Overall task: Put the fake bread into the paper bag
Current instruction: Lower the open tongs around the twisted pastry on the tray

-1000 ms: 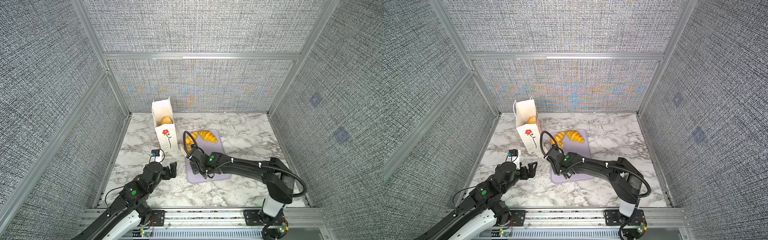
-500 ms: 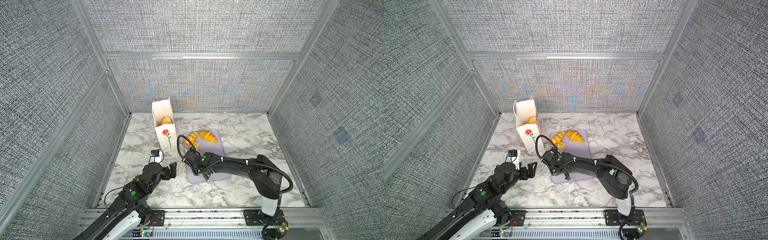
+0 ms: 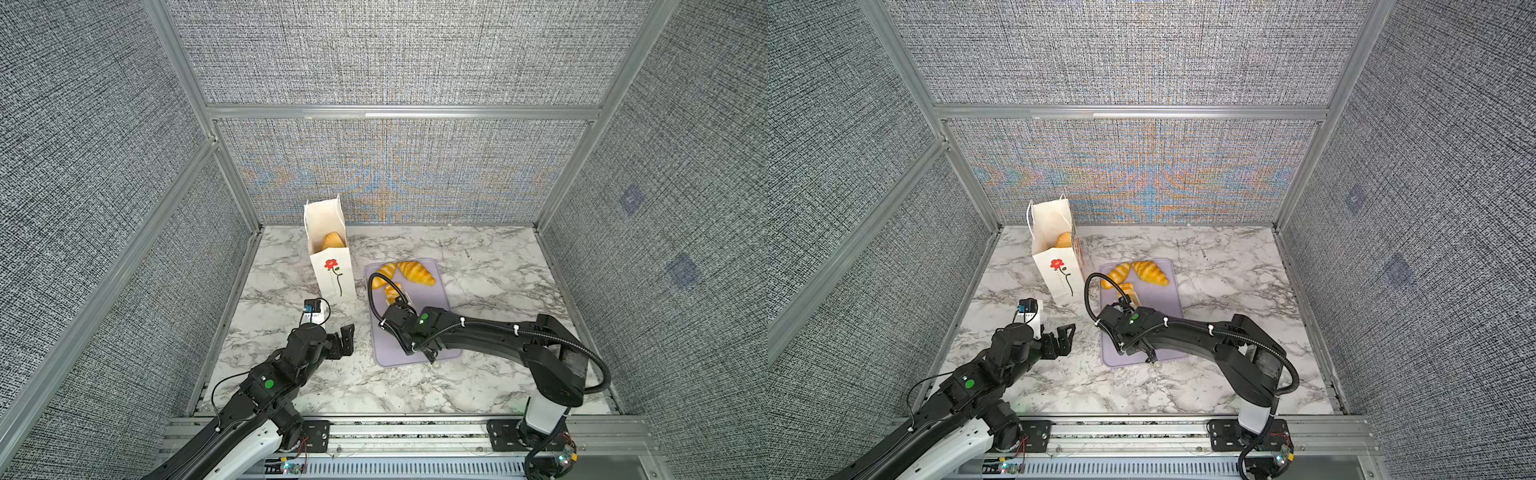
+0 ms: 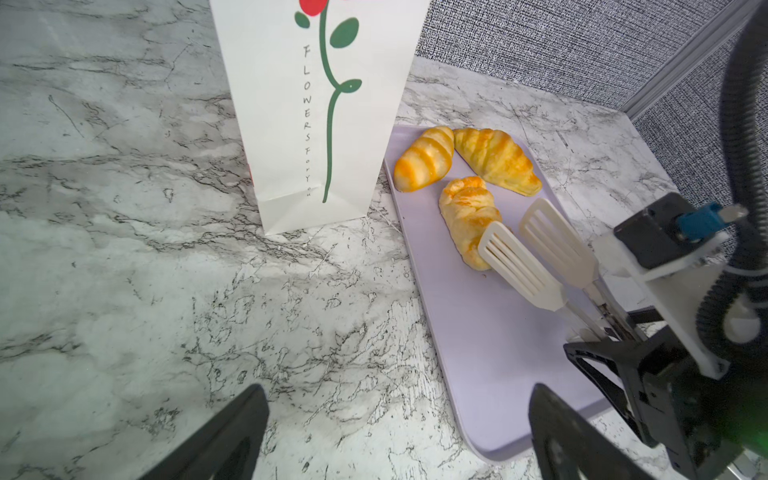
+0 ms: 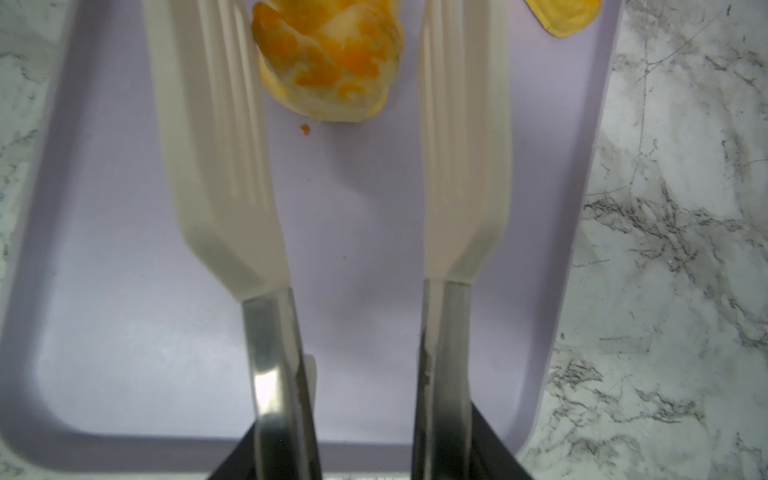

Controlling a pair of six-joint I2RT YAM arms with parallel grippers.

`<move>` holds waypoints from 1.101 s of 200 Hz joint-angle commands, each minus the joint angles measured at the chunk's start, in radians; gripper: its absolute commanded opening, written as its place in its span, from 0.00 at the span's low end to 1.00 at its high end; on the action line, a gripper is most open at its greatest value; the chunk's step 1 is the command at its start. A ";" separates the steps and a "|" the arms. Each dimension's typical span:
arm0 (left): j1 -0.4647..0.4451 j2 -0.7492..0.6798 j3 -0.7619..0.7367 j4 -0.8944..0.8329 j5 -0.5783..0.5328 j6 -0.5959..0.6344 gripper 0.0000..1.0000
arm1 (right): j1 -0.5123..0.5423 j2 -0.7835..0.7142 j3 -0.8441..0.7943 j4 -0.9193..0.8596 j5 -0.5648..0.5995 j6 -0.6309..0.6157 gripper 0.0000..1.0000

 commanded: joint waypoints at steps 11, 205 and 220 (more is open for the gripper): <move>0.000 0.006 0.006 0.038 0.007 0.011 0.99 | 0.000 -0.026 -0.015 0.006 -0.003 0.052 0.55; 0.000 -0.055 -0.016 0.003 0.000 0.005 0.99 | -0.070 0.061 -0.020 0.127 -0.102 0.053 0.62; 0.001 -0.056 -0.015 -0.001 -0.003 0.005 0.99 | -0.075 0.072 -0.017 0.131 -0.119 0.041 0.59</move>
